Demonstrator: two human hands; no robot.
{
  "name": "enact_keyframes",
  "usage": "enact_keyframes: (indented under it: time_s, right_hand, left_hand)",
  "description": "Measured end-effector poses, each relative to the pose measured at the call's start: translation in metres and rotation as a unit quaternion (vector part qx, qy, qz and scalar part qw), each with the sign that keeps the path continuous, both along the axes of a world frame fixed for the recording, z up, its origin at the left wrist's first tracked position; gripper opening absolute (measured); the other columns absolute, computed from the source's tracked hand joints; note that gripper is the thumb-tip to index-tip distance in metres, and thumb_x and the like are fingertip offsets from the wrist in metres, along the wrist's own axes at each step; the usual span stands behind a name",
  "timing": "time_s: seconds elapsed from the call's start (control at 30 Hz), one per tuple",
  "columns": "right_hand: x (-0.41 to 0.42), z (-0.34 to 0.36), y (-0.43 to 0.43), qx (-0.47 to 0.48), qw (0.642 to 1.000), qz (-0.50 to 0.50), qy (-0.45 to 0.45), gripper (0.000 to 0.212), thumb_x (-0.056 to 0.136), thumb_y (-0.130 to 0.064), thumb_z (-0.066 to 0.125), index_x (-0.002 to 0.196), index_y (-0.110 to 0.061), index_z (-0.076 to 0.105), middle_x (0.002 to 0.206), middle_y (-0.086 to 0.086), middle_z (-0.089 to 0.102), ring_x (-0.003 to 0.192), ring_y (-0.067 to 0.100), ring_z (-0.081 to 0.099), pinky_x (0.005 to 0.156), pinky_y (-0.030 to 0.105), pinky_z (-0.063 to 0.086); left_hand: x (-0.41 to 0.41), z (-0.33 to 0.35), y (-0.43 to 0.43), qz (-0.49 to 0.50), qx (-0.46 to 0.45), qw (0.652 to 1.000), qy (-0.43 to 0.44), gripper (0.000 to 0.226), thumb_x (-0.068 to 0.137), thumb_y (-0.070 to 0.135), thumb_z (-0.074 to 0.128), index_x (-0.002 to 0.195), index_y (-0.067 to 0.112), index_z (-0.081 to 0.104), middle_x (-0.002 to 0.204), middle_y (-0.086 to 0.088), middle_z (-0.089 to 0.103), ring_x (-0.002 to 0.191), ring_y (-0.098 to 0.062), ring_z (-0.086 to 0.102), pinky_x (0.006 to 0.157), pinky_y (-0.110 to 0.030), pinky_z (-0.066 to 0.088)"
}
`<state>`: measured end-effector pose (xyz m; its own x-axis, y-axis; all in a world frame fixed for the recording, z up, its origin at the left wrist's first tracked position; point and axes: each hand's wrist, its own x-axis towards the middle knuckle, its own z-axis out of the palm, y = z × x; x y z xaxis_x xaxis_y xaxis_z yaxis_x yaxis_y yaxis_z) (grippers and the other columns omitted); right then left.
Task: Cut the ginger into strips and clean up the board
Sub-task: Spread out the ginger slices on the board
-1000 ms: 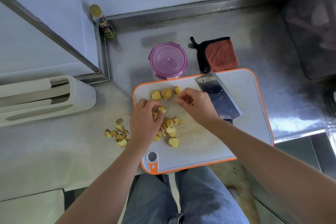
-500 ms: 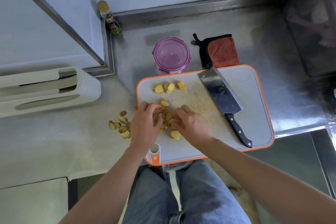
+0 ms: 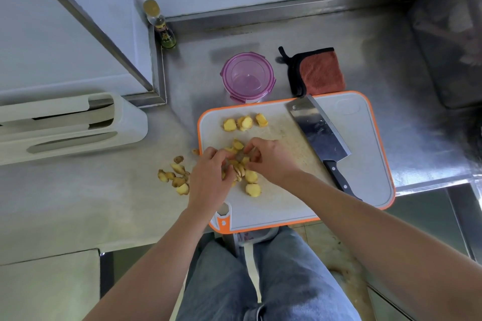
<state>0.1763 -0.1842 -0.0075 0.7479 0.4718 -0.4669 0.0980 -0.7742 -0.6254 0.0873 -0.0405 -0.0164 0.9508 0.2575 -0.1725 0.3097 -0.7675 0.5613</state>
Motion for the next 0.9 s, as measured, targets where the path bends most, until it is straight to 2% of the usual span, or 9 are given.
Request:
enact_keyframes:
  time_s: [0.13,0.27,0.33,0.43,0.5,0.57,0.63,0.77,0.9]
  right_hand:
    - [0.0,0.002,0.004,-0.034,0.997,0.046,-0.042,0.023,0.085,-0.022,0.067,0.108,-0.024,0.064,0.091,-0.003,0.063,0.082,0.016,0.059,0.063,0.027,0.045]
    - [0.001,0.004,0.006,-0.063,0.991,0.086,-0.08,0.018,0.086,-0.022,0.065,0.105,-0.022,0.062,0.096,-0.002,0.061,0.087,0.019,0.058,0.064,0.028,0.042]
    - [0.0,0.003,0.004,-0.041,0.995,0.066,-0.065,0.016,0.084,-0.02,0.068,0.098,-0.019,0.062,0.09,-0.002,0.06,0.084,0.018,0.058,0.064,0.024,0.043]
    - [0.002,0.008,-0.003,0.035,0.999,-0.015,-0.007,0.014,0.079,-0.016,0.075,0.085,-0.017,0.062,0.085,-0.004,0.056,0.073,0.011,0.052,0.058,0.011,0.039]
    - [0.005,0.015,-0.011,0.066,0.995,-0.062,0.043,0.015,0.077,-0.017,0.078,0.082,-0.015,0.064,0.079,-0.007,0.057,0.065,0.005,0.05,0.052,0.01,0.04]
    - [0.006,0.019,-0.018,0.067,0.991,-0.065,0.099,0.015,0.076,-0.017,0.08,0.081,-0.014,0.066,0.072,-0.007,0.061,0.059,0.004,0.052,0.049,0.012,0.043]
    - [0.002,0.018,-0.02,0.03,0.991,-0.024,0.126,0.015,0.073,-0.017,0.082,0.079,-0.015,0.067,0.074,-0.005,0.064,0.062,0.005,0.055,0.051,0.014,0.044]
    - [-0.008,0.013,-0.014,-0.011,0.997,-0.005,0.074,0.019,0.072,-0.016,0.081,0.082,-0.019,0.065,0.082,-0.004,0.063,0.075,0.012,0.058,0.066,0.023,0.049]
    - [-0.009,0.012,-0.014,-0.005,0.999,0.005,0.047,0.017,0.074,-0.018,0.08,0.084,-0.017,0.066,0.085,-0.002,0.064,0.079,0.016,0.059,0.071,0.03,0.051]
  left_hand:
    - [-0.002,0.001,0.001,-0.007,-0.003,1.0,0.0,0.014,0.087,0.017,0.06,0.101,0.013,0.063,0.091,0.002,0.049,0.07,-0.015,0.051,0.055,-0.03,0.047]
    - [-0.001,0.001,0.001,-0.005,-0.003,1.0,0.001,0.014,0.088,0.016,0.06,0.102,0.014,0.064,0.091,0.003,0.049,0.07,-0.014,0.05,0.055,-0.025,0.043]
    - [-0.001,0.001,0.001,-0.004,-0.005,1.0,0.001,0.015,0.088,0.015,0.06,0.103,0.015,0.064,0.092,0.004,0.049,0.07,-0.012,0.049,0.054,-0.019,0.038]
    - [-0.001,0.001,0.002,0.0,-0.016,1.0,-0.004,0.018,0.089,0.014,0.06,0.105,0.017,0.065,0.093,0.006,0.048,0.069,-0.008,0.048,0.054,-0.013,0.032]
    - [-0.001,0.002,0.003,0.0,-0.022,1.0,-0.008,0.019,0.089,0.014,0.059,0.106,0.018,0.066,0.093,0.007,0.048,0.069,-0.007,0.048,0.055,-0.012,0.032]
    - [-0.001,0.001,0.004,0.002,-0.026,1.0,-0.01,0.02,0.089,0.014,0.059,0.107,0.02,0.066,0.093,0.007,0.048,0.069,-0.007,0.048,0.055,-0.012,0.032]
    - [-0.001,0.001,0.003,0.002,-0.023,1.0,-0.01,0.021,0.088,0.013,0.059,0.107,0.021,0.066,0.092,0.007,0.048,0.069,-0.007,0.048,0.054,-0.013,0.033]
    - [-0.001,0.002,0.001,-0.003,-0.018,1.0,-0.011,0.022,0.087,0.011,0.061,0.106,0.021,0.066,0.092,0.006,0.049,0.068,-0.008,0.048,0.054,-0.014,0.033]
    - [0.0,0.002,0.0,-0.006,-0.017,1.0,-0.014,0.021,0.087,0.011,0.061,0.106,0.021,0.066,0.092,0.006,0.05,0.067,-0.008,0.047,0.054,-0.011,0.031]
